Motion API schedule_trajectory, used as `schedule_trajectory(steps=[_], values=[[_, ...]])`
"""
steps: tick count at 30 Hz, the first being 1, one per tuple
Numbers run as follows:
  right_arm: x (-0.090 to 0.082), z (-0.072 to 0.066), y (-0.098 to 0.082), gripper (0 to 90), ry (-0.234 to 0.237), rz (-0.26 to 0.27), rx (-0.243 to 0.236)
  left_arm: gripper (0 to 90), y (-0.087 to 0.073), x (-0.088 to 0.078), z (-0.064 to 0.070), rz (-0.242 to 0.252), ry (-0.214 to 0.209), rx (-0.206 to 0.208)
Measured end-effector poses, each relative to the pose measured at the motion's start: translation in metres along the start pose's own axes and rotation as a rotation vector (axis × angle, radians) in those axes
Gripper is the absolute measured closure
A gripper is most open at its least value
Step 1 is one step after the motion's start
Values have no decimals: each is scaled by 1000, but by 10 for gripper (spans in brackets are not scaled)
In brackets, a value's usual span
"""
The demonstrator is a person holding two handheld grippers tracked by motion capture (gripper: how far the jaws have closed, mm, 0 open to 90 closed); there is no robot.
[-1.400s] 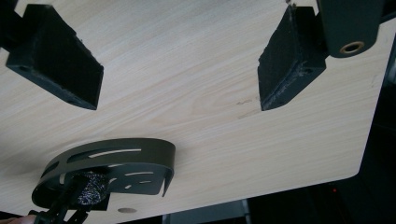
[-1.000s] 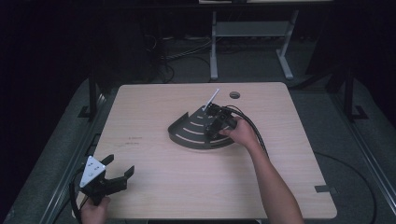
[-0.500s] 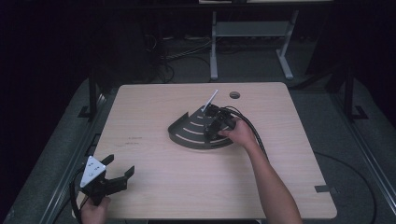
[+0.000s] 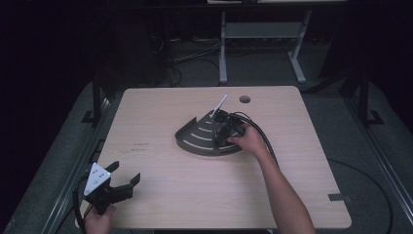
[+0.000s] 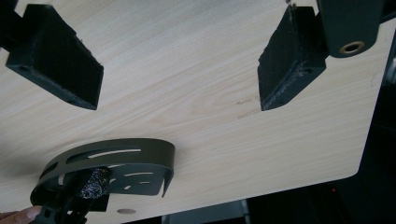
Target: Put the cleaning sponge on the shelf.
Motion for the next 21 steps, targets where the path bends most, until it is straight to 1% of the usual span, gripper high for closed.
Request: schedule_trajectory(steps=[4, 7, 11, 13, 19, 21], values=[[0, 0, -1, 263, -7, 0, 1, 138, 0, 1, 0, -1, -2, -5], [-2, -1, -1, 259, -8, 8, 2, 137, 1, 0, 0, 7, -1, -6], [-4, -2, -1, 234, -12, 10, 0, 137, 1, 0, 0, 5, -1, -8], [-4, -1, -1, 230, -15, 16, -4, 138, 1, 1, 1, 1, -2, -2], [-8, 0, -2, 196, -7, 27, 5, 137, 0, 2, 0, -1, 0, -3], [-10, -1, -1, 193, -2, 40, 7, 138, 0, 1, -1, -1, 1, -6]])
Point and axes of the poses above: each handheld gripper's, and its own axes: x roughly forward along the jaws, y roughly out of its top, z roughly to its right, the point moved 5 cm from there along x, roughly forward along the jaws, and after that the axes turned 1 degree about -z, right-handed, at the moved point
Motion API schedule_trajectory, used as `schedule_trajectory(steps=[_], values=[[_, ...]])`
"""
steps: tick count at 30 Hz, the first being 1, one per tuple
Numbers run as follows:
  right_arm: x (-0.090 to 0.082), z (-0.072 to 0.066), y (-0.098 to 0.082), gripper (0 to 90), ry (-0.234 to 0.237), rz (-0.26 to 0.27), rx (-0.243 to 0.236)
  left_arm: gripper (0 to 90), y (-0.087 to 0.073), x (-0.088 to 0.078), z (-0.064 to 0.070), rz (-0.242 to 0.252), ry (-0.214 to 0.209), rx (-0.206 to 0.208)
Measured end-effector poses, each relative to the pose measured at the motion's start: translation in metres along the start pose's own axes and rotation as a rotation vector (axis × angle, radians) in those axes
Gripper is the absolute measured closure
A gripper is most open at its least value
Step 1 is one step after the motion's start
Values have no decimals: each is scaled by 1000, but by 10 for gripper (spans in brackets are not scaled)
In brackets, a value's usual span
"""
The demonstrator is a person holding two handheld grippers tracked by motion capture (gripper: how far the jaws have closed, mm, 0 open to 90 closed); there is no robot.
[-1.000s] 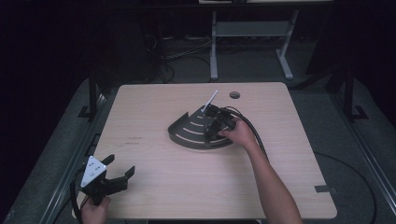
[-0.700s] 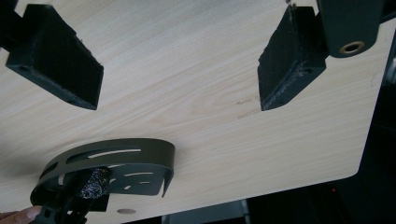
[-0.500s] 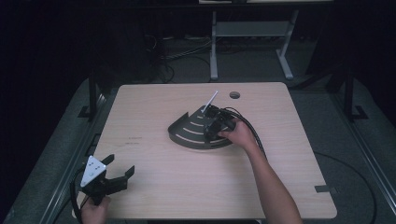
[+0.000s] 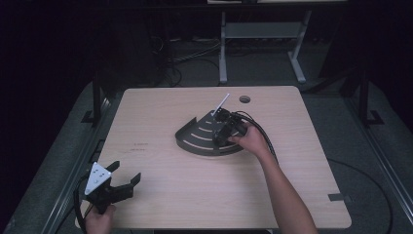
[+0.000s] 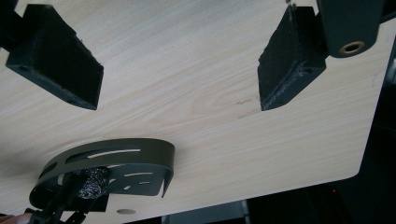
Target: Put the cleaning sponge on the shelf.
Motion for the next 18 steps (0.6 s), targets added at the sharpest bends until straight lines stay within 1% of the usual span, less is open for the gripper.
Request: schedule_trajectory(steps=[2, 4, 7, 9, 14, 16, 18], values=[[-4, -1, 0, 191, -12, 9, -8, 137, 0, 0, 0, 2, -1, -1], [-10, -1, 0, 189, -16, 20, -7, 138, 0, 1, 0, -3, 3, 7], [-18, -3, 0, 189, -39, 43, -15, 137, 0, 1, 2, -4, -2, 14], [-24, -4, 0, 189, -29, 58, -16, 137, 0, 2, 3, -6, -4, 17], [-32, -7, -4, 186, -45, 66, -27, 138, -1, 2, 4, -12, -7, 18], [-34, -8, -6, 186, -39, 70, -27, 138, -1, 2, 4, -8, -5, 15], [-35, -9, -8, 186, -46, 60, -31, 138, -1, 2, 3, -12, -5, 17]])
Point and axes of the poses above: each handheld gripper's, and its own axes: x roughly forward along the jaws, y roughly out of its top, z roughly to its right, the point moved 5 cm from there along x, roughly forward along the jaws, and after that the axes turned 1 degree about -z, right-handed, at the moved point
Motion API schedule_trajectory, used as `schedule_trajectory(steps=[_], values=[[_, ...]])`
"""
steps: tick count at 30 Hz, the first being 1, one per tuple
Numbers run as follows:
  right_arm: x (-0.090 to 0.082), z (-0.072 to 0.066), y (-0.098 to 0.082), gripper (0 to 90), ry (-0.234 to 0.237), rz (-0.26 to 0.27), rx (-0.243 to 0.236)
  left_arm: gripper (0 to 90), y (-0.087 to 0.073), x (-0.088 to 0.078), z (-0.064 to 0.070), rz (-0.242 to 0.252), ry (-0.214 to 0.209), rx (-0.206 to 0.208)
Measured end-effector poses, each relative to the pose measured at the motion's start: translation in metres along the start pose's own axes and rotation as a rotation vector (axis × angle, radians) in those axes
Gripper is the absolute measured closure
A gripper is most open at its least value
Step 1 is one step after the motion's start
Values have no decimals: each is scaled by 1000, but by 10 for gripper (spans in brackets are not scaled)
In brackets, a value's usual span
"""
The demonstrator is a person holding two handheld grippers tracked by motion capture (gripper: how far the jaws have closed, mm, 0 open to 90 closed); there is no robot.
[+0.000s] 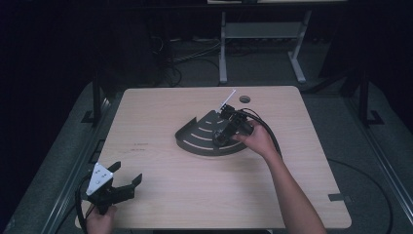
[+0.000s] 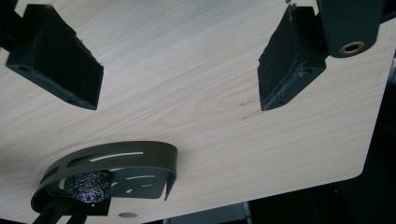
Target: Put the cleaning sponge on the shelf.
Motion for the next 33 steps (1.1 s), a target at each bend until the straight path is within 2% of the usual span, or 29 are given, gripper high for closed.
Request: schedule_trajectory(steps=[5, 10, 13, 16, 20, 23, 33], values=[[-6, -1, -4, 186, 17, 20, 11, 138, -2, 0, -1, -4, 2, -8], [-11, -4, -7, 183, 16, 16, 6, 138, -1, -1, -2, 0, 5, -6], [-15, -6, -9, 183, 16, 38, -1, 137, -1, 0, -2, -1, 4, -6], [-17, -8, -11, 181, 34, 41, -3, 138, -2, 0, -1, -6, 2, -1], [-21, -10, -14, 175, 30, 44, -7, 138, -2, 0, -2, -6, 5, -2], [-23, -12, -17, 172, 6, 38, -21, 137, -1, 0, -2, -4, 7, -4], [-30, -18, -29, 170, 30, 64, -30, 138, -1, 0, -1, -6, 6, 2]])
Point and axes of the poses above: each handheld gripper's, and its own axes: x roughly forward along the jaws, y roughly out of its top, z roughly to its right, the point moved 5 cm from there along x, roughly forward along the jaws, and after that the axes turned 1 degree about -z, right-handed, at the moved point
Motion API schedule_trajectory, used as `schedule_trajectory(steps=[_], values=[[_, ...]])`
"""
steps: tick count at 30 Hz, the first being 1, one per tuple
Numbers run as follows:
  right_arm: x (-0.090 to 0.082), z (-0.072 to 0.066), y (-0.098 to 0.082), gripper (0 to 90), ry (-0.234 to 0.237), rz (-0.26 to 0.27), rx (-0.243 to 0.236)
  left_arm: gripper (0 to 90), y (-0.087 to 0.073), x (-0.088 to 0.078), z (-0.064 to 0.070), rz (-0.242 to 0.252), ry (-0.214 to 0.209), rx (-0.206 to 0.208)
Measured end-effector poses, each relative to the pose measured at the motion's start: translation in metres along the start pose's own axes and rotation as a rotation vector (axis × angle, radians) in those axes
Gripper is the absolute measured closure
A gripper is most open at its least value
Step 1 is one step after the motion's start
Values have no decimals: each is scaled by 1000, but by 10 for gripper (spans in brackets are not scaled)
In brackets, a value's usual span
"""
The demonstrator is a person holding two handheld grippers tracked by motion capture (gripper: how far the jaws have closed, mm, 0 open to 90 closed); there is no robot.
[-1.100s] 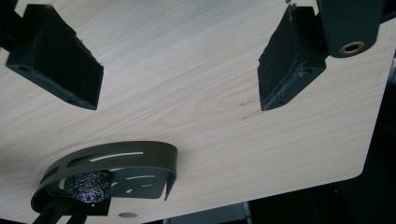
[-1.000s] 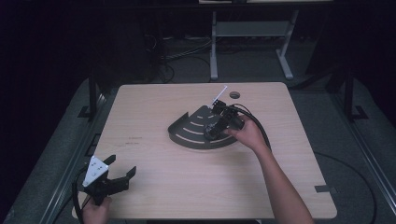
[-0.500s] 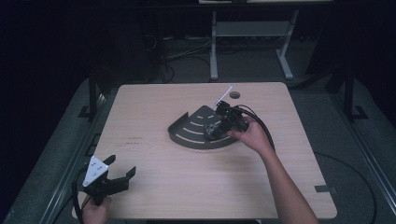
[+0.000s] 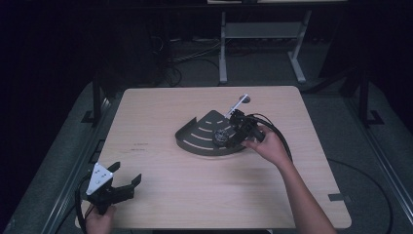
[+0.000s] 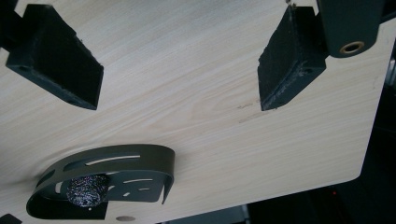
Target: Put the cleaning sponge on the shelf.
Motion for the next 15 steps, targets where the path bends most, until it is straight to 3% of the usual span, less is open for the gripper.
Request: schedule_trajectory(steps=[15], values=[[-6, -7, -16, 163, -3, -11, -9, 137, 0, 0, 0, 0, 3, 2]])
Point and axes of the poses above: each handheld gripper's, and its own axes: x roughly forward along the jaws, y roughly out of its top, z roughly to its right, the point moved 5 cm from there along x, roughly forward along the jaws, and after that the axes turned 1 degree about -z, right-handed, at the moved point
